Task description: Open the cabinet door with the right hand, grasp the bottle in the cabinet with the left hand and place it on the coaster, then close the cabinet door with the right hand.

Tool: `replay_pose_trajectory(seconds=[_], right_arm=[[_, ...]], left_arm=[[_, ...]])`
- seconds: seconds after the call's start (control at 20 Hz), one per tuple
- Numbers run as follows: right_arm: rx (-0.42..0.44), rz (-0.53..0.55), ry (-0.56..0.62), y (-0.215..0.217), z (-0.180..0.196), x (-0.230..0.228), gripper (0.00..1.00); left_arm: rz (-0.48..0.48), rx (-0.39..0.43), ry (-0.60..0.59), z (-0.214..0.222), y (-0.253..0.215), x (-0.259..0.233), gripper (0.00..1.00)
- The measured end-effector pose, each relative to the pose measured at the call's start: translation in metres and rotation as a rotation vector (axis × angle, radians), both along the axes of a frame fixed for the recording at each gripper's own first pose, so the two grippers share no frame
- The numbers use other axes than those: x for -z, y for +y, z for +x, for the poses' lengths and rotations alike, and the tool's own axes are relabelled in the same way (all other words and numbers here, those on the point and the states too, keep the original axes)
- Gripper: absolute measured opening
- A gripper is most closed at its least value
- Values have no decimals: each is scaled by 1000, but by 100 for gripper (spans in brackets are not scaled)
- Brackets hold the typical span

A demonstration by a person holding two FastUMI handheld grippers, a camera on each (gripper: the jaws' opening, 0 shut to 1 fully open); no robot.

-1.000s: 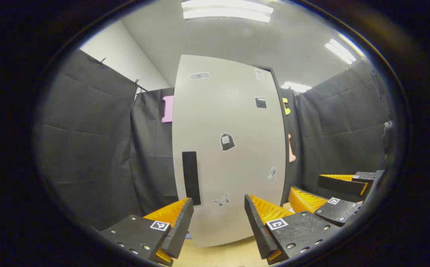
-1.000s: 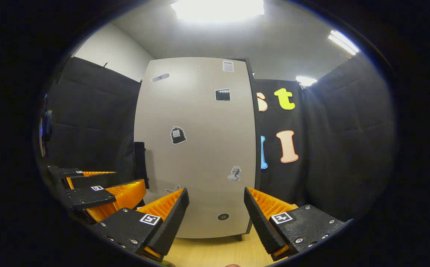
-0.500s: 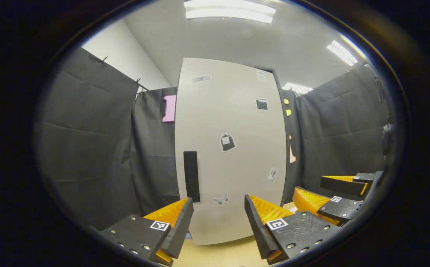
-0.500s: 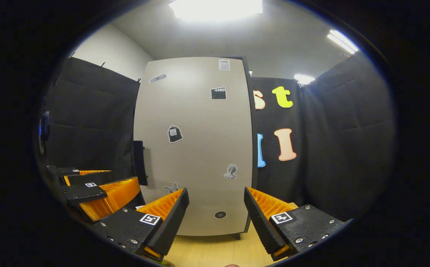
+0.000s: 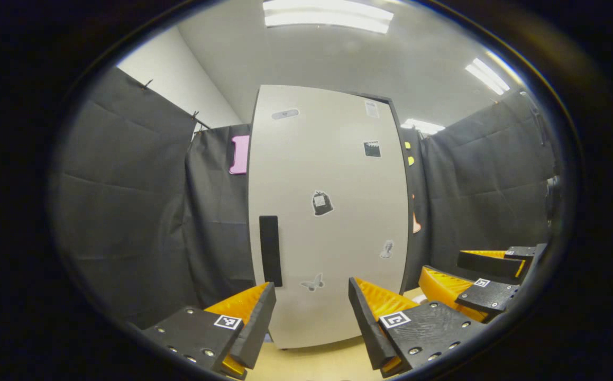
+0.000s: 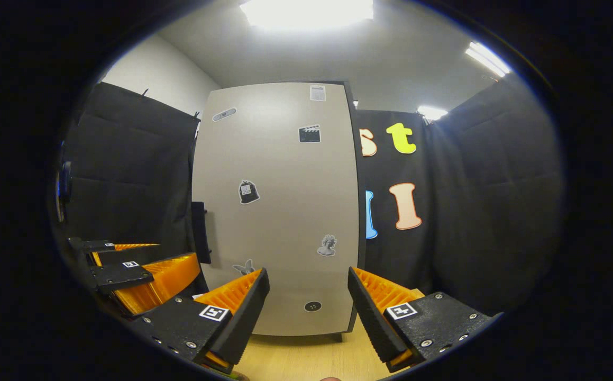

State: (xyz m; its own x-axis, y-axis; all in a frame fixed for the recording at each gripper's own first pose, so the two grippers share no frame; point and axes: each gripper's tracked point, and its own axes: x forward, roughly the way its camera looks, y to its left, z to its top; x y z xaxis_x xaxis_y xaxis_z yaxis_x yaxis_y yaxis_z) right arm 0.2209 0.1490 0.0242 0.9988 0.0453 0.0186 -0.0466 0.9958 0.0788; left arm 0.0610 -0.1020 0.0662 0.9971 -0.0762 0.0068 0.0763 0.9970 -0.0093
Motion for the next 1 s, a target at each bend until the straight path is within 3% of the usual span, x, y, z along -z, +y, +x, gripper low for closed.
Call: replay_pose_trajectory(seconds=[0.5,0.55,0.6,1.0], right_arm=[[11,19,15,-3,2,3,92],[12,25,16,-4,2,3,92],[16,28,18,-4,3,4,93],[17,24,15,-4,5,2,92]], left_arm=[[-7,6,16,0,-1,2,85],[-10,5,16,-1,-1,2,79],[-11,4,17,0,-1,2,85],[-22,3,23,0,-1,3,84]])
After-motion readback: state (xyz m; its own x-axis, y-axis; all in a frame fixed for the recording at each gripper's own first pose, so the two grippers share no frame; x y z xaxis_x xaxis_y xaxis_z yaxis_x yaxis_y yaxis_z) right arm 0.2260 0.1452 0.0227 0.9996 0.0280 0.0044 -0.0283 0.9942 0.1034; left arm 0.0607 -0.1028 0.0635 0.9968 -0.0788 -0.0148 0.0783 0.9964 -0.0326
